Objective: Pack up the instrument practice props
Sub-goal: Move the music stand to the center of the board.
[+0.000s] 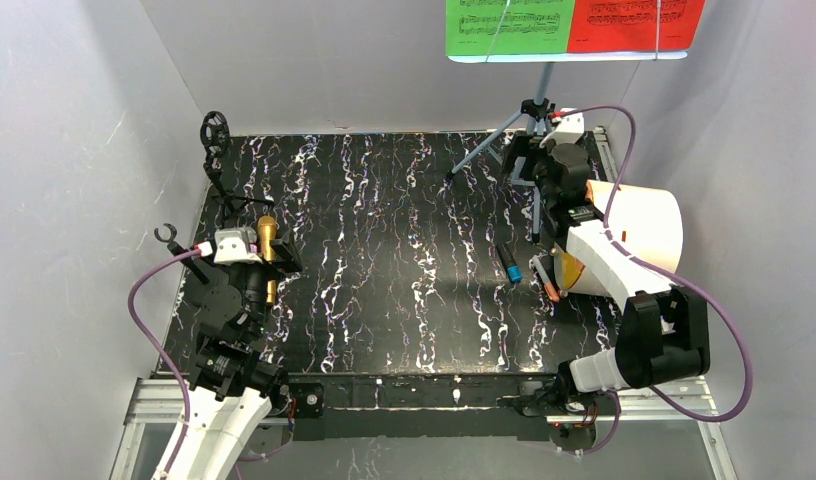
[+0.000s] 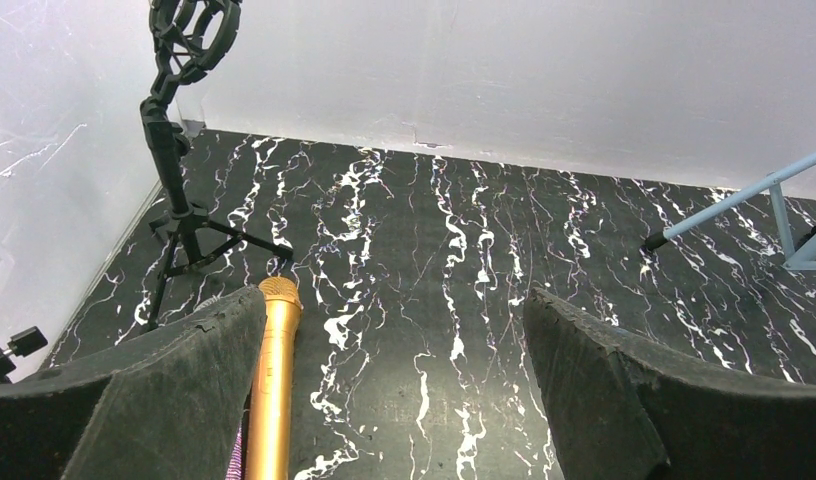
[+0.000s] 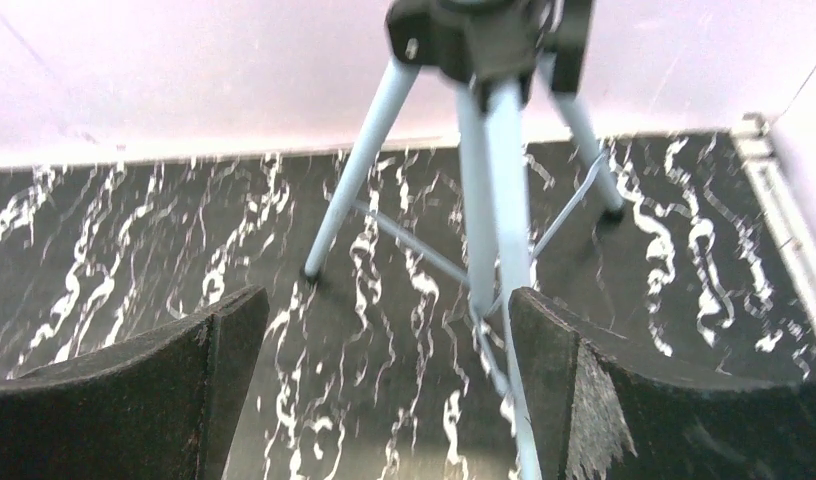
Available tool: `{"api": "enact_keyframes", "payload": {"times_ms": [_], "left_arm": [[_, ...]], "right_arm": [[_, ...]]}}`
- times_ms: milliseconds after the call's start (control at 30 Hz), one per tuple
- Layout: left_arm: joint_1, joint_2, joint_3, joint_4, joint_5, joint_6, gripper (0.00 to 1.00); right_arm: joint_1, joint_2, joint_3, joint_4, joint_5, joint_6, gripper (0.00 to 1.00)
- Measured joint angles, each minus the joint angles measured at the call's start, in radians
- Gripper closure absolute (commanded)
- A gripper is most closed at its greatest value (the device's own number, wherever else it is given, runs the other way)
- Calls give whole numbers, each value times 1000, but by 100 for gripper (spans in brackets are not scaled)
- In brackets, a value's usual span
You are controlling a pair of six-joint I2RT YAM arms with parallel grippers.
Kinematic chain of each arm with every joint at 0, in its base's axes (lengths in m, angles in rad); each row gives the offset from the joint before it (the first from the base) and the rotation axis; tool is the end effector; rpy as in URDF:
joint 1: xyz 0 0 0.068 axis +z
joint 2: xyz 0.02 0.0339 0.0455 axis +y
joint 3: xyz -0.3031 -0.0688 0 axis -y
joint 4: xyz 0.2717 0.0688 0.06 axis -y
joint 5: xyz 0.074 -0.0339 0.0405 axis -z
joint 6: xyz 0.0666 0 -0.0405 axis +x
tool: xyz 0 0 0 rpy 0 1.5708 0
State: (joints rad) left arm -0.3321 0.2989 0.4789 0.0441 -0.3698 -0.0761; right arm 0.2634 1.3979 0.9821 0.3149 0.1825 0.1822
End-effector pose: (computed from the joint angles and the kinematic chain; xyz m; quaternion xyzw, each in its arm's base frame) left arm 0.1209 -0.0162 0.3407 -0.0643 0.6263 -0.0435 0.7757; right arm 0.3695 0.0871 0.3432 0.0311 0.7407 0.0816 0.6662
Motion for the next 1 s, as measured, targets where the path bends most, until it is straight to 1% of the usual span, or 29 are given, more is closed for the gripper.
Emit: {"api": "enact_keyframes", "payload": {"times_ms": [167,300,400,567,733,800,867,1000], "left_arm": [[-5,-13,0,0,-3,5,2],[-6,-13,0,0,-4,6,2],[-12,-13,0,0,-4,9,2],[-19,-13,0,1,-4,14,2],[-29,-13,0,2,-4,17,2],[-33,-13,0,3,-4,18,2],[-37,-13,0,6,-5,21,1],[-39,-13,0,8,-7,24,2]], "right_arm": [[-31,1,0,168,8,-38,4],[-42,27,2,346,17,-120,6],[-50,95,29,464,21,-189,10],[-66,237,93,605,26,-271,16],[-74,360,177,693,23,-325,22],[-74,396,219,701,16,-338,27],[-76,421,251,705,4,-345,34],[-78,449,292,705,-32,-353,61]]}}
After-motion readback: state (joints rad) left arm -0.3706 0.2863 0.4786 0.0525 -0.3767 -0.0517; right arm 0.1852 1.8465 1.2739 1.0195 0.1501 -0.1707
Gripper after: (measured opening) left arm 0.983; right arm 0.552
